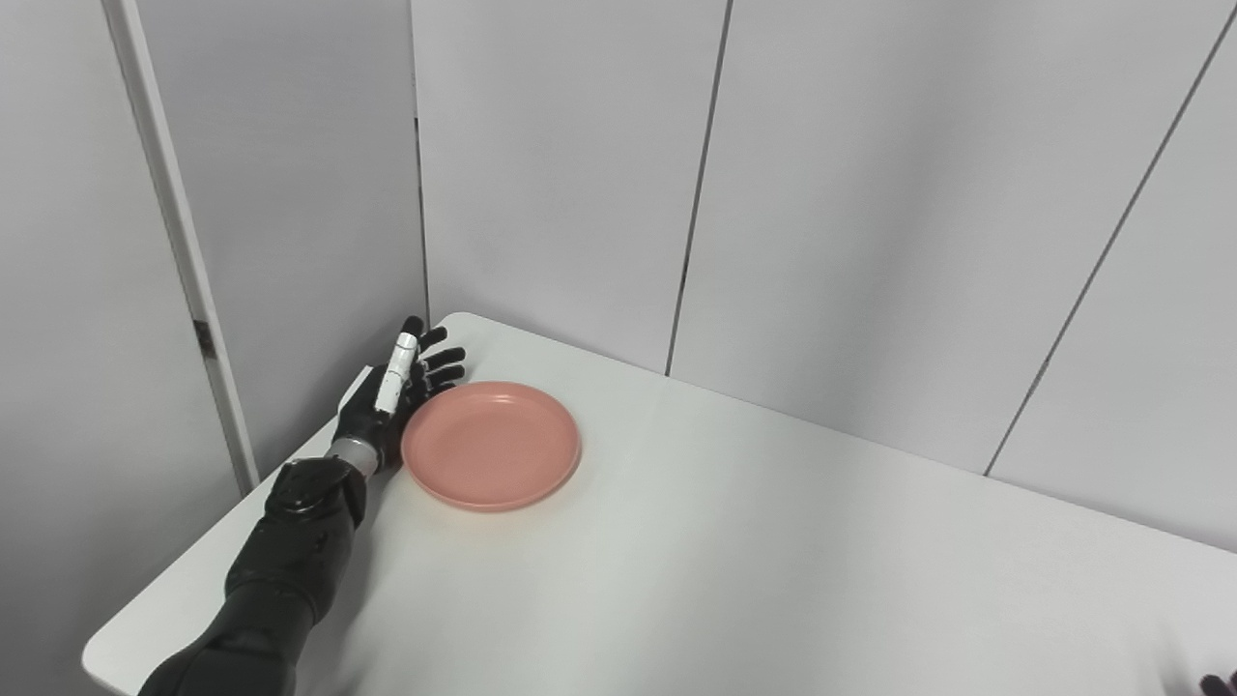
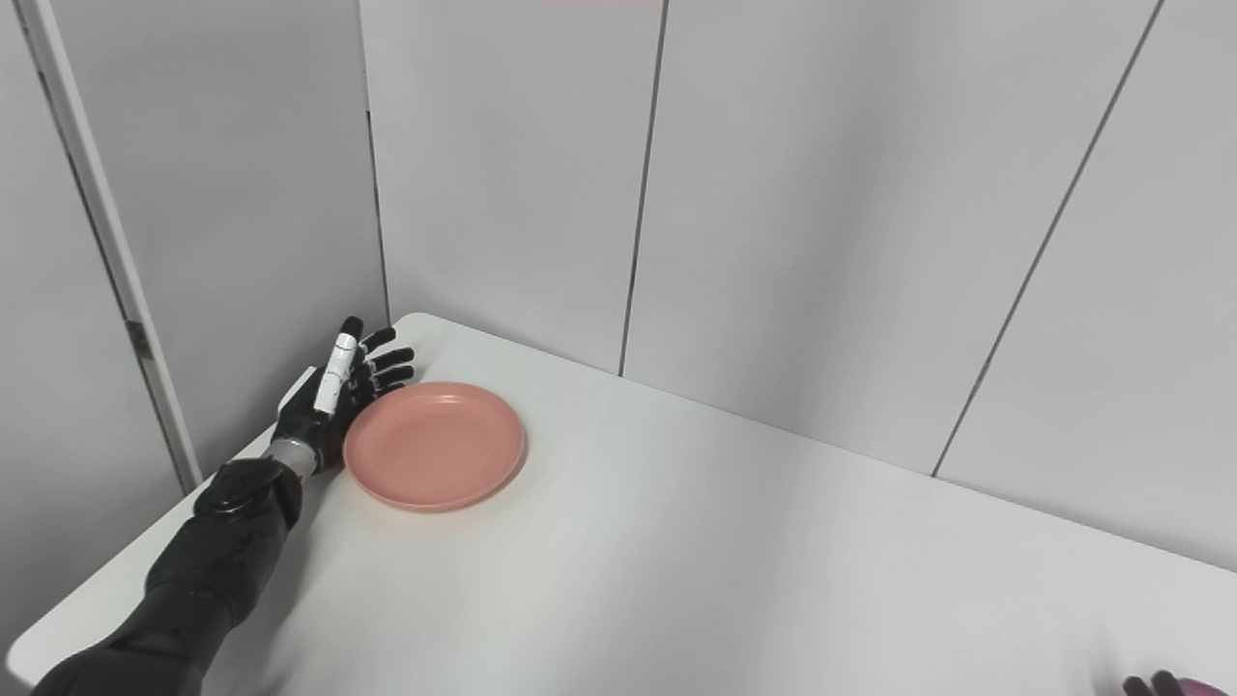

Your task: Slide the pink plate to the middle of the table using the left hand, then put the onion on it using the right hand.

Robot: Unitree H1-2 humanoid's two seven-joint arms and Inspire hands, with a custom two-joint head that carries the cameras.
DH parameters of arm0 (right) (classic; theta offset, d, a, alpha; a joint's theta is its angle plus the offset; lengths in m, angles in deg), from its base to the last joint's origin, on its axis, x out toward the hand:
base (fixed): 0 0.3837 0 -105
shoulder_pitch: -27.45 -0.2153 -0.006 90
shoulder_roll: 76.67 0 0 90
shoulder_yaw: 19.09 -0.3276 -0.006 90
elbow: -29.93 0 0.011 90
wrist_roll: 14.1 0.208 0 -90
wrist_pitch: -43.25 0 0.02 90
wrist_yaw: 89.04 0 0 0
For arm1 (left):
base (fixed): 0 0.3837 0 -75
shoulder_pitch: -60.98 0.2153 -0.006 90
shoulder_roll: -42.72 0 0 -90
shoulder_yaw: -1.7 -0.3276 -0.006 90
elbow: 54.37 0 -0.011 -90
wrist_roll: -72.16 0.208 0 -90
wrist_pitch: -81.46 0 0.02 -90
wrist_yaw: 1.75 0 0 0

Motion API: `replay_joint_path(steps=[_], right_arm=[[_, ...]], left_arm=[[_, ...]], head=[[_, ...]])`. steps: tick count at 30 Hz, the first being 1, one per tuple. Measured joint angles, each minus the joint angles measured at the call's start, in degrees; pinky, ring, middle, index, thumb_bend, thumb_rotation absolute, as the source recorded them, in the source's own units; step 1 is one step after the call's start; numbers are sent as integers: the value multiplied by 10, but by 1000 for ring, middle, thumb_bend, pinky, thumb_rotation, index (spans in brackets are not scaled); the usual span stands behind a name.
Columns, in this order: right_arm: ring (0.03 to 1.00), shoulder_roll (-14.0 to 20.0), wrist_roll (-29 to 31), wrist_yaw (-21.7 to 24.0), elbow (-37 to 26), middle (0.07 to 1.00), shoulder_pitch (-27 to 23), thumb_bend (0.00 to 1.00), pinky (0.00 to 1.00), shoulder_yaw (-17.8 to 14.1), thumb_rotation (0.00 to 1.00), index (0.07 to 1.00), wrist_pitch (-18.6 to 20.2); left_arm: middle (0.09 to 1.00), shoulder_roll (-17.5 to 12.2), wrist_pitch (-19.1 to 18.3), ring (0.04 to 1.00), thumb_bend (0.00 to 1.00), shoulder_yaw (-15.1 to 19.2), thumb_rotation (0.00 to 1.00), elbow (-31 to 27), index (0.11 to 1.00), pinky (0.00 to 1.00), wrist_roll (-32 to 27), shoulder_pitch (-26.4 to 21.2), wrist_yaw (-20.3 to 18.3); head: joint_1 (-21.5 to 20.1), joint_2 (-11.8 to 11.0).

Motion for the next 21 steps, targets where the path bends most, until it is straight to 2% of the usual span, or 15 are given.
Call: replay_joint_path(steps=[3, 8, 14, 21], right_arm=[[988, 0, 0, 0, 0, 957, 0, 804, 1000, 0, 970, 997, 0], [978, 0, 0, 0, 0, 945, 0, 829, 1000, 0, 949, 986, 0], [974, 0, 0, 0, 0, 941, 0, 832, 1000, 0, 945, 980, 0], [984, 0, -2, 0, 0, 952, 0, 848, 1000, 1, 950, 988, 0]], left_arm=[[825, 0, 0, 820, 832, -2, 957, -1, 870, 823, 0, 0, 0], [815, 0, 0, 839, 853, -11, 951, -4, 871, 860, 1, 1, -1], [808, 1, -2, 819, 884, -15, 940, -8, 868, 844, -1, 2, -12], [822, 15, -18, 827, 860, -34, 962, -44, 884, 852, 0, 11, -21]], head=[[-1, 0], [-2, -1], [-4, 0], [-4, 2]])
